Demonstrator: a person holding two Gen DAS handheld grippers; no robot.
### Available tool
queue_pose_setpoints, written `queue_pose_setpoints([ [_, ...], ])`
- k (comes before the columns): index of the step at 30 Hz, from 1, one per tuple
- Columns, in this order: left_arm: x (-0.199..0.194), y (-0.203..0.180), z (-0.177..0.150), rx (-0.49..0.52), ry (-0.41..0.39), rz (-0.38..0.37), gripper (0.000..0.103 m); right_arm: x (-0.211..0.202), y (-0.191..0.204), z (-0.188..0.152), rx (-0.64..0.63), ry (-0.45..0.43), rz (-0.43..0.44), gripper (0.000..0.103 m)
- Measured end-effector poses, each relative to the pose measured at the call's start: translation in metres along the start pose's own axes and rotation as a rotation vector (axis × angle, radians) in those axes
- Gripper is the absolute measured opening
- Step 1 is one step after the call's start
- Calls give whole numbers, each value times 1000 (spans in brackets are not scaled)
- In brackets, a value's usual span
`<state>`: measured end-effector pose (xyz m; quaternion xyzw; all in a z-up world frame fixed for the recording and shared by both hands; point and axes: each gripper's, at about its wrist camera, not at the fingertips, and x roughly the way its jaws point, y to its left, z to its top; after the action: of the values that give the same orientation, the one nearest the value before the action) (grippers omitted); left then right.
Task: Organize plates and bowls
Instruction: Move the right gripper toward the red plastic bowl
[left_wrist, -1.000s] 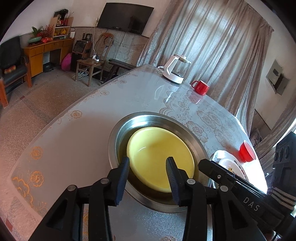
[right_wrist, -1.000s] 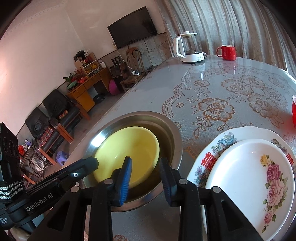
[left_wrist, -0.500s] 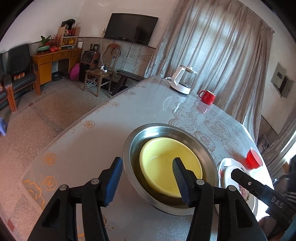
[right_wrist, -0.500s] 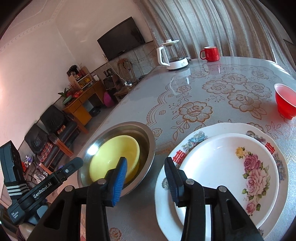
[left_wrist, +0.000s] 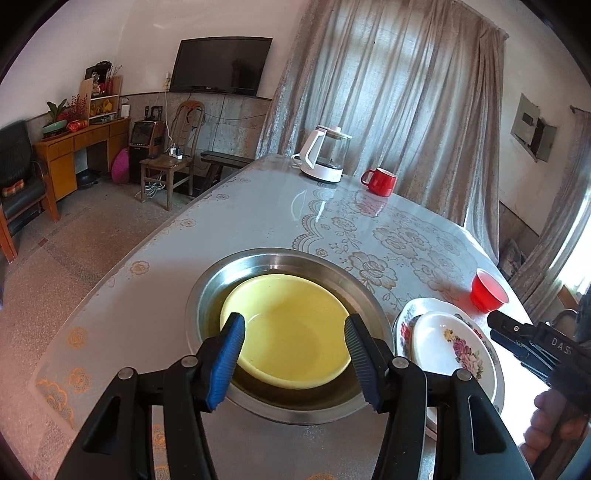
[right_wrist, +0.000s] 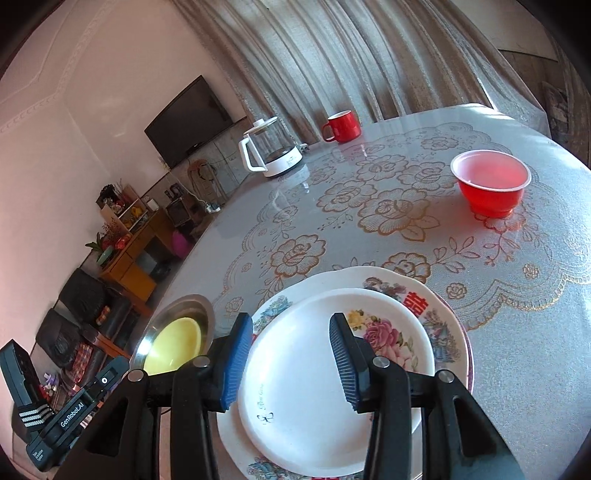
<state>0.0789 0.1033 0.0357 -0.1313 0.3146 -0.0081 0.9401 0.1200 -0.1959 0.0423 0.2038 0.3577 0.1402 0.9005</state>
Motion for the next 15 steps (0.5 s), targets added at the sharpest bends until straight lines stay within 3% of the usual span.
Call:
queue_pose_setpoints([
  [15, 15, -79, 4, 187, 38, -132, 57, -18, -51, 4, 91, -24, -85, 44],
])
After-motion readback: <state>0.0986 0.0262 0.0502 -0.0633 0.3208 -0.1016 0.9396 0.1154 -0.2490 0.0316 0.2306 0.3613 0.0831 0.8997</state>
